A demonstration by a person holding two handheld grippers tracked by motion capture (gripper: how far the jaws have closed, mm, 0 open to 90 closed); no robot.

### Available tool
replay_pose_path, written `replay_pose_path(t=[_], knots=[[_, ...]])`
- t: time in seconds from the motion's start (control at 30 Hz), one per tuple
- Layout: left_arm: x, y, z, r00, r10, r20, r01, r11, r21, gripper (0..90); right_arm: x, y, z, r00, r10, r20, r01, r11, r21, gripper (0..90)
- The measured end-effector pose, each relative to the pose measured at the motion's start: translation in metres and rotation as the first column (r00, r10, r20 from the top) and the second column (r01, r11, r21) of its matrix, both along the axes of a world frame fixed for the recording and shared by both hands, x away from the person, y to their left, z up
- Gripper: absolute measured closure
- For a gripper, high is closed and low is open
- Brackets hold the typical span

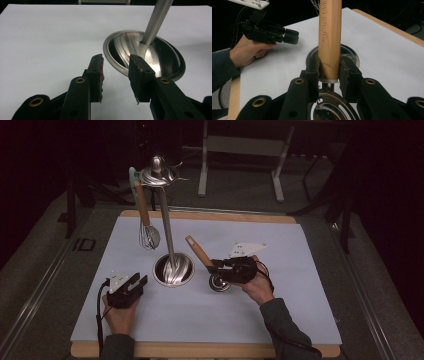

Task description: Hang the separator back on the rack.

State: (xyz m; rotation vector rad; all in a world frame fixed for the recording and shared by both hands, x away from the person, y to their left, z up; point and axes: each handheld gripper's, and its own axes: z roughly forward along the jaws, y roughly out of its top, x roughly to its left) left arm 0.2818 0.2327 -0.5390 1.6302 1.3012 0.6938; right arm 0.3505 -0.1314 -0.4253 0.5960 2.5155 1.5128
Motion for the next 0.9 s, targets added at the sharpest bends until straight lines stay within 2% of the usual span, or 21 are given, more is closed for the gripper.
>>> replay_pose_path(t=[0.9], knots=[[0.0, 0.0, 0.0, 1.0, 0.0, 0.001, 0.0, 1.0, -0.001, 65.1, -0.003, 0.0, 0.011, 0.9983, 0.015, 0.056, -0.017, 0.999, 0.039, 71.0]])
